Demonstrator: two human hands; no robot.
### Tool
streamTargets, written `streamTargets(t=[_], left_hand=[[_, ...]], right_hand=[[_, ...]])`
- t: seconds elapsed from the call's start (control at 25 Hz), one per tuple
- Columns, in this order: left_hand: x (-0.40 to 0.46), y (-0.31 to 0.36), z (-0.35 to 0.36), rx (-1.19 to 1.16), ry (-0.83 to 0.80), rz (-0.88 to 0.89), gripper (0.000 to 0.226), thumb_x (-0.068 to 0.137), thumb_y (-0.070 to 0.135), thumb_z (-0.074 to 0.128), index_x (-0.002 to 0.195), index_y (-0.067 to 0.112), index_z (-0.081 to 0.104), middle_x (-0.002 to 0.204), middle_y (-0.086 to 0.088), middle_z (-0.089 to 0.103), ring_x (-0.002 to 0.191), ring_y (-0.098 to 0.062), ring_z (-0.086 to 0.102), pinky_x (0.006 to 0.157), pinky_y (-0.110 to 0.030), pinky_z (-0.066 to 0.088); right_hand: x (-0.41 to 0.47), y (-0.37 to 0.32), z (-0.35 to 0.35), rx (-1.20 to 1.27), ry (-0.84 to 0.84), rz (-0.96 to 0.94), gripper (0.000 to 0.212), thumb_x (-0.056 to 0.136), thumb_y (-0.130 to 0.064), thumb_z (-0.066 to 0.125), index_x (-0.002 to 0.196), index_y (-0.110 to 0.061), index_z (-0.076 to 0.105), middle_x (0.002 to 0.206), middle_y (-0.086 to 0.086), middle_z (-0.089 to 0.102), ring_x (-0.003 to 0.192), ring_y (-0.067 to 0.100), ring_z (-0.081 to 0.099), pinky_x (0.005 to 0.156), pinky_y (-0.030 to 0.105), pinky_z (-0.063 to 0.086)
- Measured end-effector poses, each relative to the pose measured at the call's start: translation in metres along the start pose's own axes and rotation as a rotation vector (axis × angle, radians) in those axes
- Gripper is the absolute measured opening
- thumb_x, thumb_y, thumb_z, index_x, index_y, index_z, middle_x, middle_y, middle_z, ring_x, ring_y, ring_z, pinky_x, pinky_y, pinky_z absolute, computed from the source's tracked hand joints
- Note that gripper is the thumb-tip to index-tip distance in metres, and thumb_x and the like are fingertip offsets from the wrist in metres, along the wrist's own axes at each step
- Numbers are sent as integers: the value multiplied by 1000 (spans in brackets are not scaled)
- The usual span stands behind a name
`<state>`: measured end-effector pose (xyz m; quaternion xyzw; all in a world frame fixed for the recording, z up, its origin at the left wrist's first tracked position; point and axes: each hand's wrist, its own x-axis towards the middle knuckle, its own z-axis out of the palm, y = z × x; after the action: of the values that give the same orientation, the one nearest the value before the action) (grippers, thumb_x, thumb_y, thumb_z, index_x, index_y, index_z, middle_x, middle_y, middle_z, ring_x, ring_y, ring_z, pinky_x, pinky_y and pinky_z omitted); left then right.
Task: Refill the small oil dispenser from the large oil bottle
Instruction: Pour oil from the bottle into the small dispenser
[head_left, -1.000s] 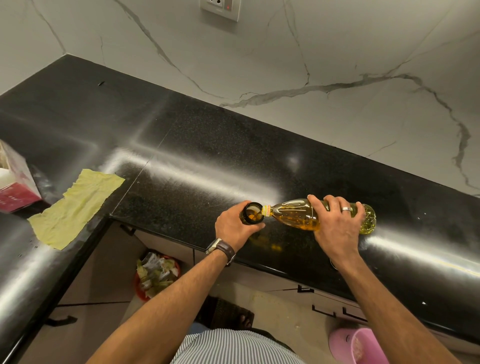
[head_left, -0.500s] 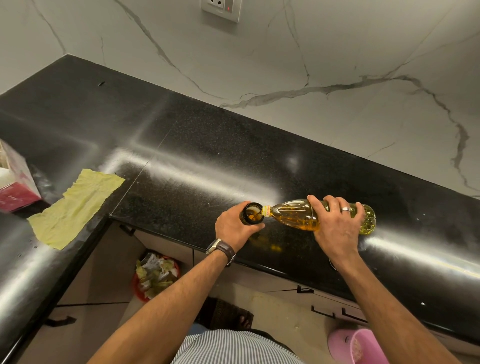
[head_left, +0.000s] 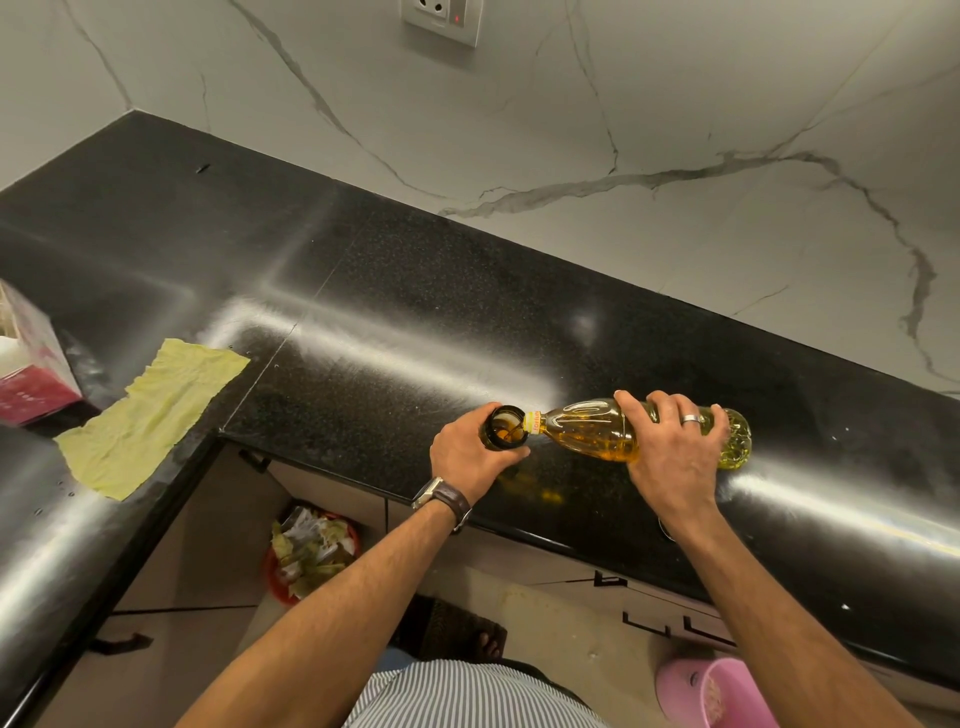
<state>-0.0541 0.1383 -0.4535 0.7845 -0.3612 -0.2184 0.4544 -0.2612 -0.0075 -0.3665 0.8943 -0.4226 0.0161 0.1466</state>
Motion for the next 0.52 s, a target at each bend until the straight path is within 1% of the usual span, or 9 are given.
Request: streamTargets(t=[0.32, 0.52], left_hand=[[0, -2, 1, 10, -2, 5, 63, 68, 61, 84, 123, 35, 68, 109, 17, 74, 104, -4, 66, 92, -36, 58], [1, -2, 1, 16, 2, 5, 60, 70, 56, 87, 123, 33, 69, 110, 16, 75, 105, -5, 66, 93, -33, 57]], right_hand=[[0, 0, -1, -4, -4, -3, 86, 73, -30, 91, 148, -35, 47, 136, 11, 60, 130, 34, 52, 111, 69, 31], [1, 0, -2, -5, -1, -8, 86, 73, -28, 91, 147, -34, 48, 136, 11, 60, 130, 35, 53, 110, 69, 32]])
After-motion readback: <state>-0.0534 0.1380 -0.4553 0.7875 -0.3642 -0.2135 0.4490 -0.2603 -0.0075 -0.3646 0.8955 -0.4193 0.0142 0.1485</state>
